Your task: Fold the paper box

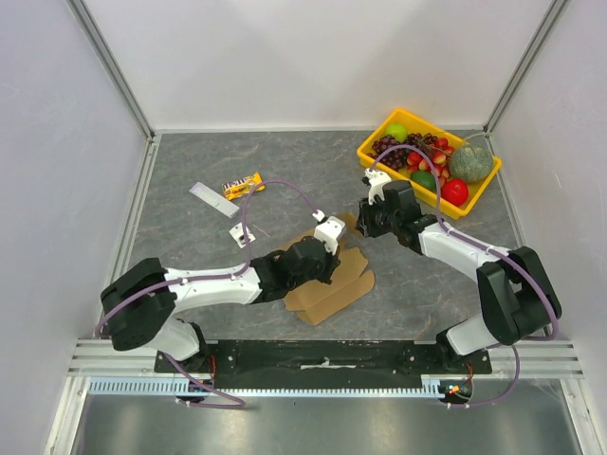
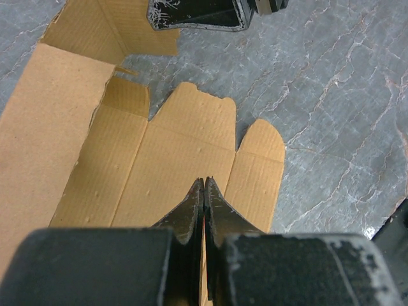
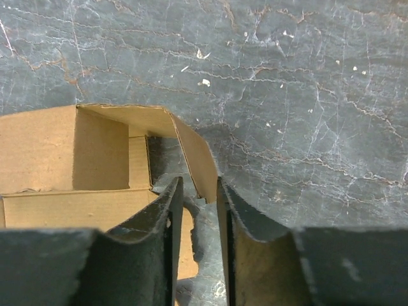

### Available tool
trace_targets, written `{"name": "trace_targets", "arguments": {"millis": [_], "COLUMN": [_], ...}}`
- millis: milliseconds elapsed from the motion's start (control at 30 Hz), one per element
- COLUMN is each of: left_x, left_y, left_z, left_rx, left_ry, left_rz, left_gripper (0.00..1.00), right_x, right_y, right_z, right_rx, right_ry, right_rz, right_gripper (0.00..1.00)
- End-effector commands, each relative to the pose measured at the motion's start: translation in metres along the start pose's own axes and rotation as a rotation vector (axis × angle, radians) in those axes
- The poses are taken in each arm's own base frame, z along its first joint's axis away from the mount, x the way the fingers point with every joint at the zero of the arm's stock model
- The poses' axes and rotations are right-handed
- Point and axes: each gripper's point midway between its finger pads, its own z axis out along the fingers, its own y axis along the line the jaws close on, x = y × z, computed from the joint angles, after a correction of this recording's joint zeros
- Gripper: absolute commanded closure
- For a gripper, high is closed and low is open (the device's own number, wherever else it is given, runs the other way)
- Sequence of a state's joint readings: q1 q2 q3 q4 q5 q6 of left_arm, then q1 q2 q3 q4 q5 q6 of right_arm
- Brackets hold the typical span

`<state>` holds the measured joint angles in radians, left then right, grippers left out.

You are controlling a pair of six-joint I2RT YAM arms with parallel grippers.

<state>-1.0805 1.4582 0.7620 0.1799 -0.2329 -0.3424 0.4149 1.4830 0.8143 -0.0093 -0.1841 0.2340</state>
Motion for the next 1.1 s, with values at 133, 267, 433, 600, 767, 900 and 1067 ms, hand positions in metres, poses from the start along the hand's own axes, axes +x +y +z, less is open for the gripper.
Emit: {"name": "trace_targets", "arguments": {"millis": [133, 267, 433, 600, 767, 900, 1067], "left_x": [-0.031, -0.017, -0.002, 0.007, 0.017, 0.024, 0.017], "left_y": [-0.02, -0.023, -0.028, -0.027, -0.026, -0.018, -0.014], "left_z": [0.03, 0.054, 0.075, 0.085, 0.09, 0.088, 0.079], "left_rx": [0.014, -0.007, -0.051, -0.087, -0.11, -0.158, -0.18], "left_ry": [-0.096, -0.07, -0.046, -0.037, -0.022, -0.014, -0.04], "left_rz": [-0.073, -0.082, -0.069, -0.076, -0.063, -0.047, -0.04], "left_gripper": [0.98, 0.98, 0.98, 0.98, 0.98, 0.98, 0.98], "right_x": [-0.019, -0.02, -0.017, -0.015, -0.015, -0.016, -0.015], "right_y": [0.003, 0.005, 0.007, 0.007, 0.008, 0.009, 0.008], "right_z": [-0.001, -0.003, -0.002, -0.004, -0.006, -0.007, -0.007], "right_rx": [-0.021, -0.028, -0.039, -0.041, -0.043, -0.048, -0.049], "right_ry": [-0.047, -0.053, -0.046, -0.046, -0.049, -0.053, -0.05], "right_rz": [-0.032, -0.033, -0.029, -0.03, -0.031, -0.034, -0.038], "right_gripper": [0.78, 0.87, 0.95, 0.97, 0.97, 0.97, 0.98]}}
